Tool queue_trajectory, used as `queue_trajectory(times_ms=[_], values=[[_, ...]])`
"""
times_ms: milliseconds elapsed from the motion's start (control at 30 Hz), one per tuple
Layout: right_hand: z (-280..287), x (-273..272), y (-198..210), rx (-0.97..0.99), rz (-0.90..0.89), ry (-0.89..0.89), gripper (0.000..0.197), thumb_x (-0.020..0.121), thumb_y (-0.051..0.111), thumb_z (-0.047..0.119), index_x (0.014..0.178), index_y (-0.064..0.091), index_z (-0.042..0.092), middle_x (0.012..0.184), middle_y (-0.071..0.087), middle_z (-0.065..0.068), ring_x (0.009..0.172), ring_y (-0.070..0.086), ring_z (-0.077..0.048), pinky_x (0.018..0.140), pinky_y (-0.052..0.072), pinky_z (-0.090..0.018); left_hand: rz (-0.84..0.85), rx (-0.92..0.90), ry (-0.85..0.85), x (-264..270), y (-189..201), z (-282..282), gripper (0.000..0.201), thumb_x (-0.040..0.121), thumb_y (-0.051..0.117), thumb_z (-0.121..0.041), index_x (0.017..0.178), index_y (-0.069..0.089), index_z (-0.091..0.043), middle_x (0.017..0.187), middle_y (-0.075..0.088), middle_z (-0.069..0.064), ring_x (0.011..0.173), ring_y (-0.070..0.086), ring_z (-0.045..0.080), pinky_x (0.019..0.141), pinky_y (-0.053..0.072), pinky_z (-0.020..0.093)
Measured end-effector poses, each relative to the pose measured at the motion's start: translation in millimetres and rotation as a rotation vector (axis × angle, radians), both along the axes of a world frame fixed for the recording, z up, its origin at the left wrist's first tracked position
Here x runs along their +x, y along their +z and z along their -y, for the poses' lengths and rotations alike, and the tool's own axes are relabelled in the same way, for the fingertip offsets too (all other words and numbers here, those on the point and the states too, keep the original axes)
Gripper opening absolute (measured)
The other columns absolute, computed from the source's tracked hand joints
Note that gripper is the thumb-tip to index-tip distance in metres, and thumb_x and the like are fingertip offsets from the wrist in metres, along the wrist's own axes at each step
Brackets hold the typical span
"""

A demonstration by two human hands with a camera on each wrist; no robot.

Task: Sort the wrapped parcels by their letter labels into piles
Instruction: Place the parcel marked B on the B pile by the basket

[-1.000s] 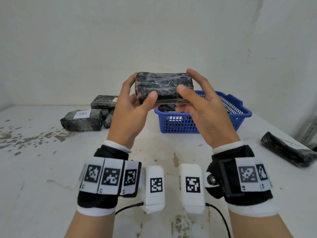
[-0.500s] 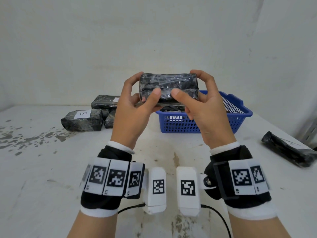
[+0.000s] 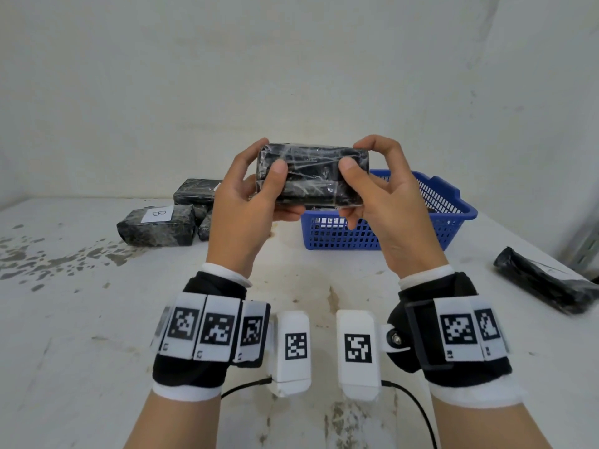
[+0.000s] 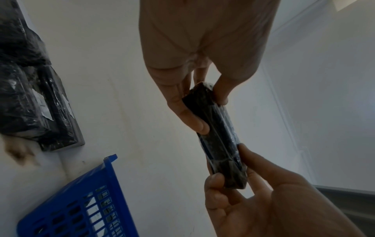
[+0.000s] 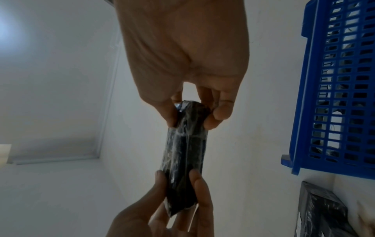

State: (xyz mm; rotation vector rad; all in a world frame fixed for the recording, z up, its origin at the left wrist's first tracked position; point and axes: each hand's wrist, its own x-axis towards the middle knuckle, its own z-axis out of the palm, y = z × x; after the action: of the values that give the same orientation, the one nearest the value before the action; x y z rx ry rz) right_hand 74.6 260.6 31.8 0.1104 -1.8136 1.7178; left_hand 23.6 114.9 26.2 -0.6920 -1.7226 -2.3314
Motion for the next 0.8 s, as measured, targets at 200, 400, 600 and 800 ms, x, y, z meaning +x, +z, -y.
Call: queue_trajectory(times_ms=[200, 400, 600, 800], values=[[2.8, 1.6, 0.9, 0.011, 0.004, -0.027, 0.013, 0.098, 0.061, 0.034, 0.096, 0.049, 0.030, 0.079, 0.063, -0.029, 0.061, 0.055, -0.026, 0.042, 0.042, -0.024, -0.023, -0.058, 0.011, 1.5, -1.8, -1.2, 0.030, 0.094, 0.060, -0.032, 0.115, 0.061, -0.011, 0.088, 0.071, 0.005, 0.057, 0.068, 0.018, 0.055, 0.057, 0.030], [5.9, 0.1, -1.3, -0.014, -0.028, 0.017, 0.031, 0.089, 0.074, 0.027, 0.104, 0.047, 0.026, 0.086, 0.073, -0.008, 0.077, 0.074, -0.022, 0.054, 0.050, -0.021, -0.033, -0.100, 0.031, 1.2, -3.8, -3.4, 0.029, 0.089, 0.066, -0.032, 0.112, 0.058, -0.015, 0.090, 0.070, 0.005, 0.056, 0.068, 0.017, 0.052, 0.056, 0.027], [3.6, -3.2, -4.9, 0.040, -0.068, 0.011, 0.052, 0.085, 0.079, 0.016, 0.118, 0.042, 0.031, 0.100, 0.073, -0.006, 0.088, 0.075, -0.018, 0.078, 0.060, -0.033, -0.014, -0.062, 0.007, 3.3, -1.4, -3.6, 0.040, 0.090, 0.061, -0.037, 0.122, 0.057, -0.014, 0.089, 0.071, 0.006, 0.067, 0.070, 0.017, 0.058, 0.055, 0.027], [1.9, -6.8, -4.7, -0.074, 0.018, 0.010, 0.048, 0.089, 0.073, 0.030, 0.132, 0.055, 0.020, 0.105, 0.076, -0.003, 0.097, 0.074, -0.015, 0.096, 0.057, -0.039, 0.003, 0.043, -0.094, -0.1, 2.4, 2.2, 0.031, 0.096, 0.057, -0.021, 0.127, 0.055, -0.021, 0.096, 0.074, -0.001, 0.098, 0.071, 0.022, 0.083, 0.058, 0.030]])
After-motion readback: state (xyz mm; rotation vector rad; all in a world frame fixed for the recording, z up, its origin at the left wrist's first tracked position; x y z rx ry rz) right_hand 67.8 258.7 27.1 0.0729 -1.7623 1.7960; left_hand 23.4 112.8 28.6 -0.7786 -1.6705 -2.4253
